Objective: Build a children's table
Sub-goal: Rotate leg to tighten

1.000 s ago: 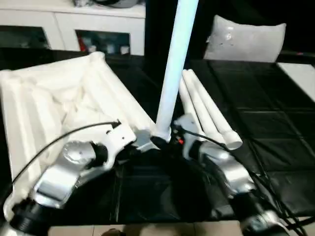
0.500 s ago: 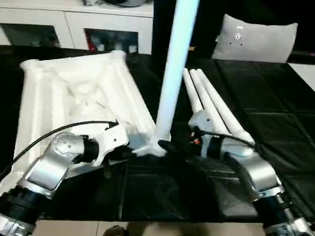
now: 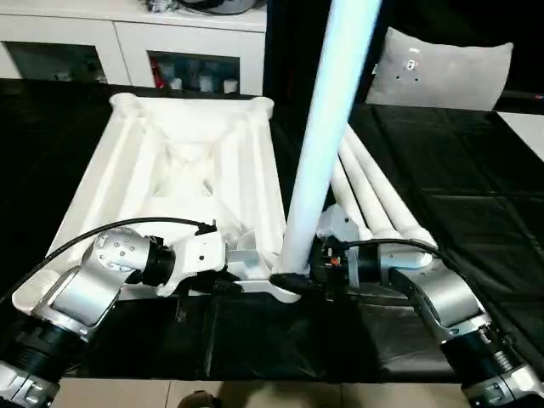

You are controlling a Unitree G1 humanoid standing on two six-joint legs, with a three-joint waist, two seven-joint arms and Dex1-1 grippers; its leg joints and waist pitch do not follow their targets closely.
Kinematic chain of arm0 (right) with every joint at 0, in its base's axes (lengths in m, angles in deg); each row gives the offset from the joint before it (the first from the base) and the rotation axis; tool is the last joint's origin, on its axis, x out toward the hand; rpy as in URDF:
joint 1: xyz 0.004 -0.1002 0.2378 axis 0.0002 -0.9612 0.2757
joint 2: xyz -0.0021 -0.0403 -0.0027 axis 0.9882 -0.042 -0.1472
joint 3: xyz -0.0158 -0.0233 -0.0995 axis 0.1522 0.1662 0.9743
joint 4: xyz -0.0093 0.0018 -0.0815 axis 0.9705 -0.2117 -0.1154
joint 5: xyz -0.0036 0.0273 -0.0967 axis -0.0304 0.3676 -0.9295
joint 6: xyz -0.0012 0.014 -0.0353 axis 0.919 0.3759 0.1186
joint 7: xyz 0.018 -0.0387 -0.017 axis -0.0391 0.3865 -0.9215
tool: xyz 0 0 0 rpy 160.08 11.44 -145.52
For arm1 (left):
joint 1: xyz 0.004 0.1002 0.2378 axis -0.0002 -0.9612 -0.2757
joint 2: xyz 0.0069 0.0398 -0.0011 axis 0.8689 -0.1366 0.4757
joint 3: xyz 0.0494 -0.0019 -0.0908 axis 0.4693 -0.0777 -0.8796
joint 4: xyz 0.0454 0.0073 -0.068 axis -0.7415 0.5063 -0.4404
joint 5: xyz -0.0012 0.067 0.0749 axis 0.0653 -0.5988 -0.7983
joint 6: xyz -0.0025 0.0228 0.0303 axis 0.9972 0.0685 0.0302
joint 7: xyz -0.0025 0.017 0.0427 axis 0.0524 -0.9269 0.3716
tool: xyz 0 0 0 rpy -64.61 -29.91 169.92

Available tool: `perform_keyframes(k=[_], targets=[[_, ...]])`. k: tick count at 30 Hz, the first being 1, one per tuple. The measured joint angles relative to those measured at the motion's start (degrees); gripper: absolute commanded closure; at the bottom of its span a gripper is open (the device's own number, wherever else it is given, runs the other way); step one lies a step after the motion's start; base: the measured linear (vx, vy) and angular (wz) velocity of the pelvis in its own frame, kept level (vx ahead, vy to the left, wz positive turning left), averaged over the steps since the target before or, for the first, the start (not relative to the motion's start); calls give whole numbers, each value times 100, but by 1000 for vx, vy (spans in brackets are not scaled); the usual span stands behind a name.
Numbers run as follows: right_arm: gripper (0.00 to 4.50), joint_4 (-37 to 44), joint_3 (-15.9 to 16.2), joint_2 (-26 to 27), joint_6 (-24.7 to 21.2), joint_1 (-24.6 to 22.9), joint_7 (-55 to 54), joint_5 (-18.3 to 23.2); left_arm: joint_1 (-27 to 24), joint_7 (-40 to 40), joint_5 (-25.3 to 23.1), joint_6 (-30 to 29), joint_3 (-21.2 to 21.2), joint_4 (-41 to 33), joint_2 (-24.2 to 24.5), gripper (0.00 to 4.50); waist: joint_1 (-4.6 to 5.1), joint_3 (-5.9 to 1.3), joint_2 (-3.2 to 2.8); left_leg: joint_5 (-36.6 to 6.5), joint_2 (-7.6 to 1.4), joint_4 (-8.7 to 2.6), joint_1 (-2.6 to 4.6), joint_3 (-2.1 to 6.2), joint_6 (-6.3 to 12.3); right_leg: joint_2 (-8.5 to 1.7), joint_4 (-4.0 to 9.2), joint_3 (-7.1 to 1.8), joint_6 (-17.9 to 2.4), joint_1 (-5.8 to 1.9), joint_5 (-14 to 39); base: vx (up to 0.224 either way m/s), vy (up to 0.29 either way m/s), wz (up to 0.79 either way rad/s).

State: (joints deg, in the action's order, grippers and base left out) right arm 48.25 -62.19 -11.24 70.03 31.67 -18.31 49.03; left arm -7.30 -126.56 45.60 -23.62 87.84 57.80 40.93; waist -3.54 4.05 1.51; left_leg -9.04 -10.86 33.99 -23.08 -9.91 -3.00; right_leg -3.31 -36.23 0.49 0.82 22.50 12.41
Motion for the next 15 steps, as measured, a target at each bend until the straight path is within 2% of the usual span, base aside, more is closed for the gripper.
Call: perform_keyframes(k=[8,12,13,15], targets=[[102,-55,69,-60,-161,44,176,8,14,-25,5,94,0,77,15,450,1,0,1,5,-6,5,3,0,2,0,-6,8,-2,-5,-1,0,0,0],[115,-55,64,-7,-252,40,193,88,14,-25,9,92,-2,83,16,450,2,-1,1,5,-8,10,3,0,2,0,-11,8,-2,-5,-1,0,0,0],[139,-59,54,29,-285,38,180,108,13,-26,16,80,-5,83,17,450,2,-1,1,5,-9,12,4,0,2,0,-13,9,-2,-5,-1,0,0,0],[147,-90,18,111,-333,31,158,144,6,-22,51,29,-16,80,35,450,2,-2,3,5,-9,13,3,0,2,0,-15,9,-3,-5,-1,0,0,0]])
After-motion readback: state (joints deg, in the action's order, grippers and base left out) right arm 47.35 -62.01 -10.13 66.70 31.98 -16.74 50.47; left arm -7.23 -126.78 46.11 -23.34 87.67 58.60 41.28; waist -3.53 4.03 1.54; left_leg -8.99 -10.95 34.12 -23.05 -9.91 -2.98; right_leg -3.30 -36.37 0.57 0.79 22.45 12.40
